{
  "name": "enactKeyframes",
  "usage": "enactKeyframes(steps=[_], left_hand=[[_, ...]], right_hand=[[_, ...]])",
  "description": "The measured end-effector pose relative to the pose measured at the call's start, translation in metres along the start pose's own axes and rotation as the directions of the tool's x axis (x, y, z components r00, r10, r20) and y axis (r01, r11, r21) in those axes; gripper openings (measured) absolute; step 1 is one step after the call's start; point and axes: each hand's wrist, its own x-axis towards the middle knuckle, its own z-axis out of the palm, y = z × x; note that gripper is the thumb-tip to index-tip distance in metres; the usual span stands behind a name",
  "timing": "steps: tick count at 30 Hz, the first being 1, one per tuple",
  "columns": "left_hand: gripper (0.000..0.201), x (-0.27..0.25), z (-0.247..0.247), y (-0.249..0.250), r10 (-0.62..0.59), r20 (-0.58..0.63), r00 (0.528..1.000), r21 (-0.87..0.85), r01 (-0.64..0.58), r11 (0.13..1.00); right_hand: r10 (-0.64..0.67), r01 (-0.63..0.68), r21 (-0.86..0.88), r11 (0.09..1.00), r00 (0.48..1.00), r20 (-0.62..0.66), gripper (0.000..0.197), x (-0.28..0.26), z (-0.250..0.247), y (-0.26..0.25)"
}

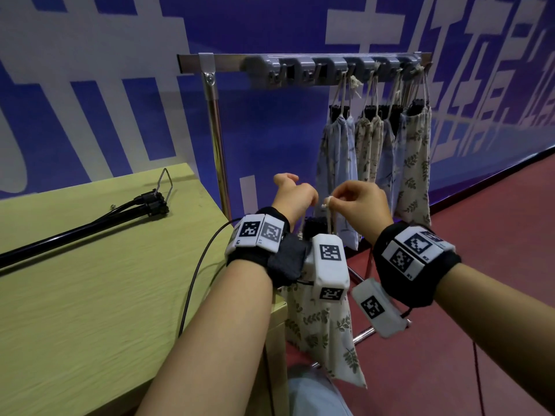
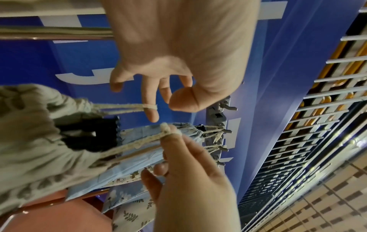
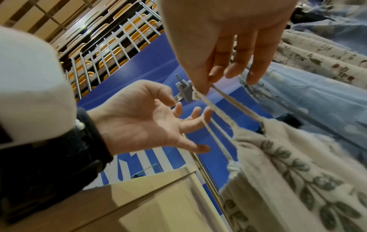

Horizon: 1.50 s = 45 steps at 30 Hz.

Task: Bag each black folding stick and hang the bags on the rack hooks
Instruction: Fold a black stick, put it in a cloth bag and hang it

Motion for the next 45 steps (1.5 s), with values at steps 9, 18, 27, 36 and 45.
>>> enactKeyframes(steps=[9, 18, 27, 36, 45], left_hand=[[0.041, 0.001, 0.006, -0.001, -0.025, 0.13, 0.991, 0.112, 0.011, 0.994], [0.046, -0.003, 0.004, 0.003, 0.027, 0.088, 0.996, -0.088, -0.019, 0.996], [0.041, 0.001, 0.0, 0.007, 0.073, -0.03, 0.997, -0.166, -0.077, 0.983], [0.031, 0.029, 0.003, 0.072, 0.121, 0.051, 0.991, -0.029, -0.119, 0.992], [0.035, 0.076, 0.001, 0.113, 0.188, 0.085, 0.978, -0.016, -0.187, 0.982]], right_hand=[[-0.059, 0.062, -0.14, 0.988, 0.998, 0.02, 0.003, 0.006, -0.006, -0.006], [-0.056, 0.078, -0.124, 0.989, 0.983, 0.175, 0.004, 0.013, 0.002, 0.003], [-0.053, 0.023, 0.062, 0.998, 0.837, 0.545, 0.018, 0.022, 0.005, 0.006], [-0.099, 0.038, 0.16, 0.986, 0.916, 0.389, 0.007, 0.076, -0.013, 0.001], [-0.207, 0.204, 0.034, 0.978, 0.959, 0.195, 0.013, 0.134, -0.023, -0.008]])
